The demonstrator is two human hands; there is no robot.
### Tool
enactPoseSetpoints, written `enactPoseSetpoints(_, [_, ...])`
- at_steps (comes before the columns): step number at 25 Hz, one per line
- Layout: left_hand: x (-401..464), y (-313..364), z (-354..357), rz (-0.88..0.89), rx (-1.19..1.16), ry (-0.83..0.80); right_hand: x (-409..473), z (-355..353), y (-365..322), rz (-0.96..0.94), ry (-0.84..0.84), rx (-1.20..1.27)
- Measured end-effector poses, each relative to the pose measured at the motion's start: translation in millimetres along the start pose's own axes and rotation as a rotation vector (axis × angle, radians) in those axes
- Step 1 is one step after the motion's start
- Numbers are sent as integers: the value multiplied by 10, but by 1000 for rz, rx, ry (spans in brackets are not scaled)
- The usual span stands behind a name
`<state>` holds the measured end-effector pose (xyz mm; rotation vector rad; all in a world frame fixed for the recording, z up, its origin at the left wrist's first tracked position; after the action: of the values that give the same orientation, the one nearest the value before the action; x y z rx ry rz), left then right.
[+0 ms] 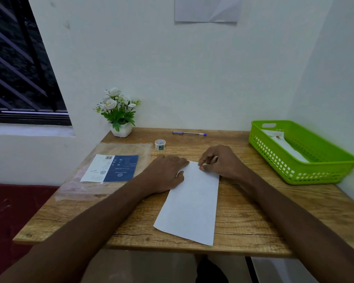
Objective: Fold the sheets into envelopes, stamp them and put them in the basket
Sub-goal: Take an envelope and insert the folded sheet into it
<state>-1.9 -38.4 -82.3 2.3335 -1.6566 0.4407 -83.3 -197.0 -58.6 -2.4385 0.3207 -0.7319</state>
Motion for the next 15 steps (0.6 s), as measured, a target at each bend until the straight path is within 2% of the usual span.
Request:
enactPoseSetpoints(6, [-4,41,-25,-33,75,-1,31,-107,180,138,60,-176])
enactPoseSetpoints(11, [-10,49,-39,-177,83,-19,6,-223,212,183,144,-233])
enactPoseSetpoints(15, [-26,44,-79,-248,139,-23,-23,-253,233,213,97,-309])
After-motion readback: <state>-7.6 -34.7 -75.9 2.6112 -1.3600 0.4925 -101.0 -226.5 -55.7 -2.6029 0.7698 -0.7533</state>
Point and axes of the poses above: each hand's wrist, its own x-axis towards the middle knuckle, its own z-axis out of the palm, y = z × x, the point moved 7 cm from there along x, towards the middle knuckle, and after that the axes turned 13 degrees about y, right-handed, at the moved point
